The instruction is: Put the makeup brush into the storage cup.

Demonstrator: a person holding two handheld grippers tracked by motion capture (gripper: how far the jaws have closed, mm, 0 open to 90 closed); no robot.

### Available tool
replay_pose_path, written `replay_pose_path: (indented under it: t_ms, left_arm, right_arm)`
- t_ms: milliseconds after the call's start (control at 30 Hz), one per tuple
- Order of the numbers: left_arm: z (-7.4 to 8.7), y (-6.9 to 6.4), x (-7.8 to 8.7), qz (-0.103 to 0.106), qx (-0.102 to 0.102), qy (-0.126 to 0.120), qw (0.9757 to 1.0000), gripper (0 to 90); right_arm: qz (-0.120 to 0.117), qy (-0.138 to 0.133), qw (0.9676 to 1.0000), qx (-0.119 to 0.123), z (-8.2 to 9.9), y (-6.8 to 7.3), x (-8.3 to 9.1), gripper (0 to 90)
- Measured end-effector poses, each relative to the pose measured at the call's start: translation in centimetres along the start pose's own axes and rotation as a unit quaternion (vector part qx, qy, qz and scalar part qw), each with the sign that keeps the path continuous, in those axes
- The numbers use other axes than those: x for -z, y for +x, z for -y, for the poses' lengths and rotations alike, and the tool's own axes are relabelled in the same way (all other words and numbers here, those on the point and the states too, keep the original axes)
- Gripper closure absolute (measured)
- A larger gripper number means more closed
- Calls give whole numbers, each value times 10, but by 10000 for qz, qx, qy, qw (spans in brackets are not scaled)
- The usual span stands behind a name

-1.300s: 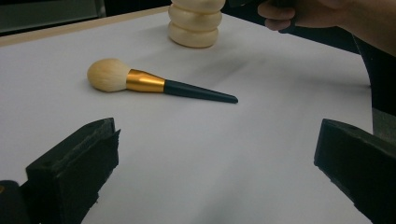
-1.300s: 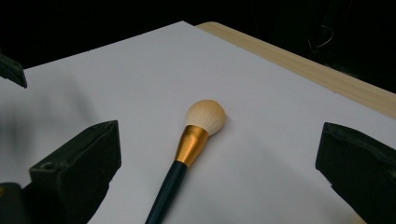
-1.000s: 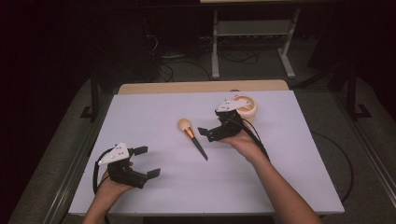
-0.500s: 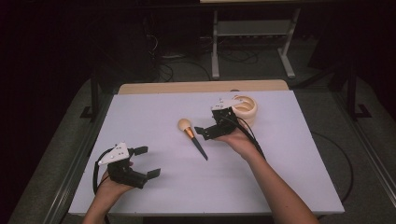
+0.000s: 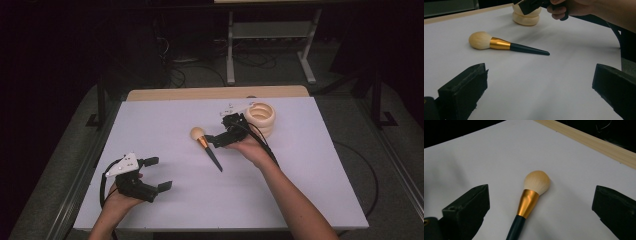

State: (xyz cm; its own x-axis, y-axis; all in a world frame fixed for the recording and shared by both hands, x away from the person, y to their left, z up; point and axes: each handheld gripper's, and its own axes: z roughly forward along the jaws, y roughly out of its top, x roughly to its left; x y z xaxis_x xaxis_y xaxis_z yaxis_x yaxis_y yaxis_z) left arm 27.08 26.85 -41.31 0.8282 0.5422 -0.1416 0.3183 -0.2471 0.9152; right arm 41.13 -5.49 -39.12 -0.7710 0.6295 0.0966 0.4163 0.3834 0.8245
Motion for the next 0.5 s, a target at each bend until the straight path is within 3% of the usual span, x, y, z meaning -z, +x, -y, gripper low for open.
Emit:
replay_pose_path:
  t_ms: [500]
  left_arm:
    - [0,0,0,8,11,-8,10000,0]
  right_arm:
    - [2,345,9994,-94,-10,5,-15,81]
